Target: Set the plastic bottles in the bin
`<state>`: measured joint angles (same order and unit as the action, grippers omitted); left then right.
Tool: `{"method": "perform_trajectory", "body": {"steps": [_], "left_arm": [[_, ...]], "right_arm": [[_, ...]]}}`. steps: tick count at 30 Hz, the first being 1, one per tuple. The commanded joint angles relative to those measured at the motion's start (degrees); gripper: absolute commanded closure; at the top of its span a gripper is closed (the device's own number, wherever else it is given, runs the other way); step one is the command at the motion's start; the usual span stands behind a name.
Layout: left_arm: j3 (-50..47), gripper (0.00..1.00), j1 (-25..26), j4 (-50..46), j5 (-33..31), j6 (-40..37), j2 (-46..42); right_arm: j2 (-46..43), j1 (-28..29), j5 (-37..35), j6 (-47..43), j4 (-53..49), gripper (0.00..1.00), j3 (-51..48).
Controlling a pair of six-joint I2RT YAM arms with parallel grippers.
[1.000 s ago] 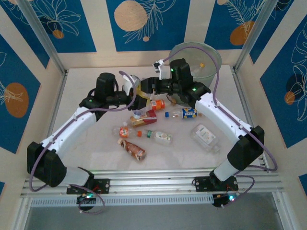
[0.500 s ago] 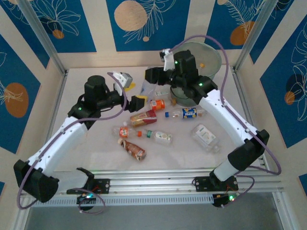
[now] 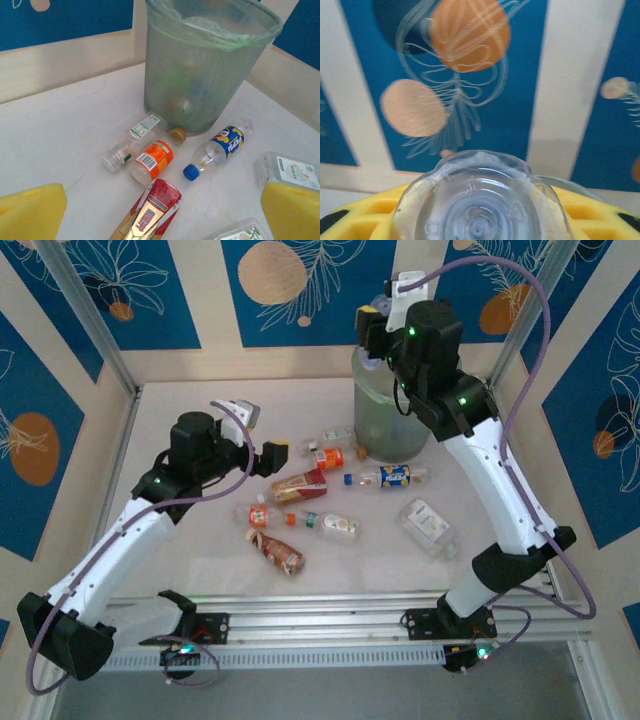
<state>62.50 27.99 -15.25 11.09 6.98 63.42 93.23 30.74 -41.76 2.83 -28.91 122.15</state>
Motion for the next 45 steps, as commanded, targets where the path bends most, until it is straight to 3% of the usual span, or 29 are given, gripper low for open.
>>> {"method": "perform_trajectory", "body": {"steps": [1,16,24,34,39,43,45], "left_arm": [[-0.44,0.01,0.41,-1.11,-1.51,0.66,-1.56],[-2.12,0.0,0.4,-3.17,-2.65,0.1,-3.56],[-2.74,0.01,0.45,-3.65,-3.11,-0.48,-4.09],[-0.89,0.0,0.43,-7.0,-8.43,4.28,-1.78],[-0.71,0.01,0.34,-7.9,-9.86,7.09,-0.69],[-0.63,0.0,0.37,-9.47,-10.64,9.53,-0.08],[-0.76,0.01,0.36,-10.68,-11.52,10.59,-0.1]], "right_arm": [[2.72,-2.13,-7.49,-2.11,-1.58,0.57,2.11],[18.29,-5.91,-9.48,7.25,-1.93,0.58,10.41],[20.5,-9.89,-1.42,23.18,-7.1,0.58,9.41],[18.66,-18.9,19.44,38.56,-6.24,0.57,-1.34],[20.16,-21.38,24.17,39.95,-5.23,0.47,-3.02],[22.35,-22.39,22.84,39.04,-9.01,0.21,0.49],[22.87,-22.54,21.54,37.6,-10.94,0.14,2.55]]}}
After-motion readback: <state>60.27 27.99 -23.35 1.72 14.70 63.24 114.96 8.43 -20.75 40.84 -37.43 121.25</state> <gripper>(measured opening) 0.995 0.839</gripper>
